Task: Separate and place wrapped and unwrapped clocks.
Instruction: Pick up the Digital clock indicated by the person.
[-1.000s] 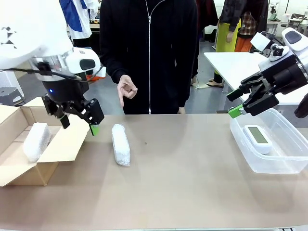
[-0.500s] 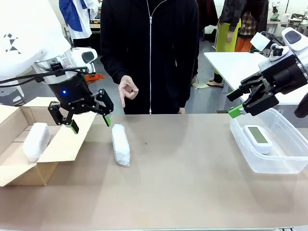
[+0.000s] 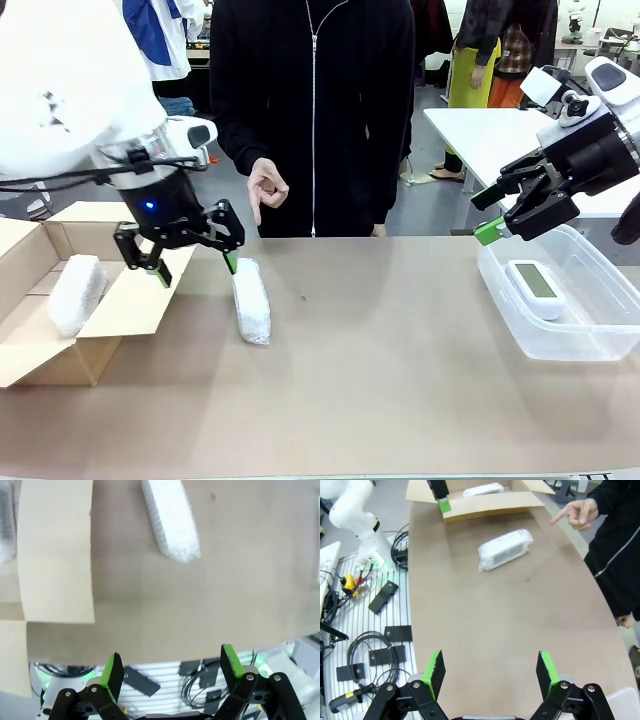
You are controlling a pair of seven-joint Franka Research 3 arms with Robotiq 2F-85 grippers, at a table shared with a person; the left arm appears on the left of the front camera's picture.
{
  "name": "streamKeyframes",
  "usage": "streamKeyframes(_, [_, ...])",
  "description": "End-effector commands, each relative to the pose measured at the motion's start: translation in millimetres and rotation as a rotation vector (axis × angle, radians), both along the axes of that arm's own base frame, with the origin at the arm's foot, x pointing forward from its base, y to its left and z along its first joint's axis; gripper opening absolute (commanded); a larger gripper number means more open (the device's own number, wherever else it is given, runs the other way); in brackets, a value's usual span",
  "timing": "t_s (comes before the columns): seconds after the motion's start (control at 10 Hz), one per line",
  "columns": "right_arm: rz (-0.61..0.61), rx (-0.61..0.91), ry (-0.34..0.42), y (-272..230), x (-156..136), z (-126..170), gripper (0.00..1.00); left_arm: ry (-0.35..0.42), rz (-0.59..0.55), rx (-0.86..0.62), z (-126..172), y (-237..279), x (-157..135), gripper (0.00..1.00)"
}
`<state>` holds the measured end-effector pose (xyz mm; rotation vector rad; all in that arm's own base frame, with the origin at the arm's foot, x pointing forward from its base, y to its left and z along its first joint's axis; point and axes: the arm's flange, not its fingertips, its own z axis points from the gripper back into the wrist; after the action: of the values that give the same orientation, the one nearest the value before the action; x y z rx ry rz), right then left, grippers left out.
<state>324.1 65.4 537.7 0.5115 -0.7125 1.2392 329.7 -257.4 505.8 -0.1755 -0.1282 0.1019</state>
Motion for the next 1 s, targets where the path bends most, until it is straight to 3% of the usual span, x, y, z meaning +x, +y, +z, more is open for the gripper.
streamKeyframes(0.0, [0.021, 0.032, -0.003, 1, 3, -1, 0.95, -0.075, 0.101, 0.076, -37, -28, 16, 1.00])
streamKeyframes(0.4, [0.021, 0.032, -0.003, 1, 3, -1, 0.95, -0.110, 0.293, 0.078, -89, -42, 37, 1.00])
streamKeyframes(0.6, [0.021, 0.032, -0.003, 1, 3, -1, 0.95, -0.153, 0.334, 0.100, -96, -51, 45, 1.00])
streamKeyframes(0.9, [0.021, 0.032, -0.003, 1, 3, -1, 0.95, -0.152, 0.370, 0.138, -101, -54, 70, 1.00])
